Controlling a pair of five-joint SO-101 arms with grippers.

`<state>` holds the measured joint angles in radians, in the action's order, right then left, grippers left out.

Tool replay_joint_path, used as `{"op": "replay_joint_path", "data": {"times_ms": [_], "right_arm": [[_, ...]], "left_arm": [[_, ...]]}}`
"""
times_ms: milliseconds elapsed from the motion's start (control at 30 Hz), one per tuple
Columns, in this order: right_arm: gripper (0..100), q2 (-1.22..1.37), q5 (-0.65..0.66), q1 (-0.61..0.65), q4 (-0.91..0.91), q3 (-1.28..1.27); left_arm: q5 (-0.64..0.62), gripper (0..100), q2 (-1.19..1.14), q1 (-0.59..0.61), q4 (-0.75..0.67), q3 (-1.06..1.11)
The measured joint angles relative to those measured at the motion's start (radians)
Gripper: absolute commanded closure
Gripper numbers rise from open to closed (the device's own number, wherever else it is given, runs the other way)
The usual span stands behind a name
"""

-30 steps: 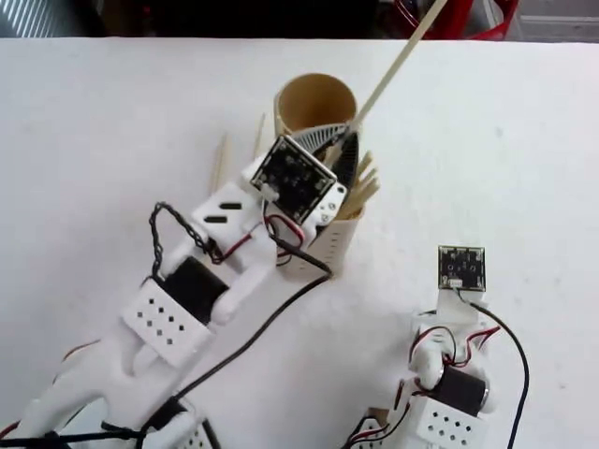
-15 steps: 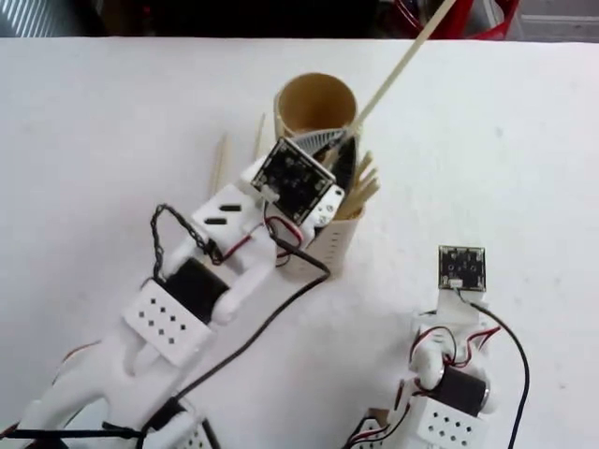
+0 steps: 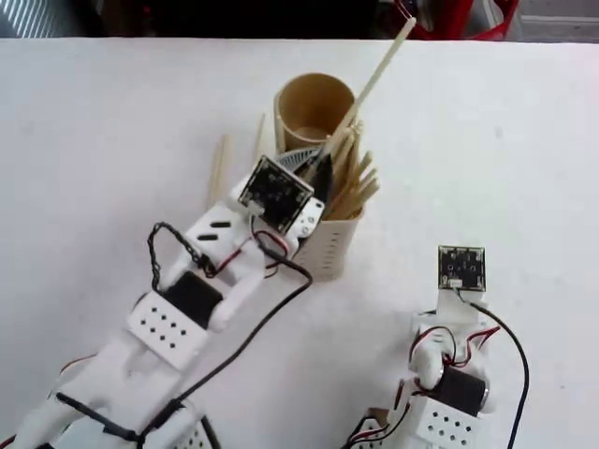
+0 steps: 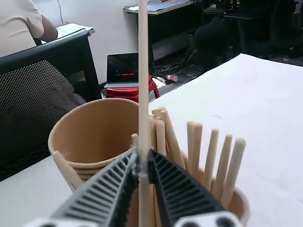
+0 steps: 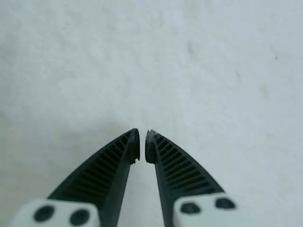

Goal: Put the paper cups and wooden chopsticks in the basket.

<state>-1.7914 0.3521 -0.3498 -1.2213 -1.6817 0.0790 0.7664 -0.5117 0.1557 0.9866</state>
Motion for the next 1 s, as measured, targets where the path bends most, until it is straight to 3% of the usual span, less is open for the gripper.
{"op": "replay_joint_path", "data": {"times_ms": [500,1000], "right_arm": [[96.3,0.000,0.000,0.000,0.000,0.000],[96.3,0.000,0.000,0.000,0.000,0.000]], "left_arm": [[-0.006,95,0.288,0.005,0.049,0.126],[-0.006,94,0.313,0.005,0.087,0.256]]}}
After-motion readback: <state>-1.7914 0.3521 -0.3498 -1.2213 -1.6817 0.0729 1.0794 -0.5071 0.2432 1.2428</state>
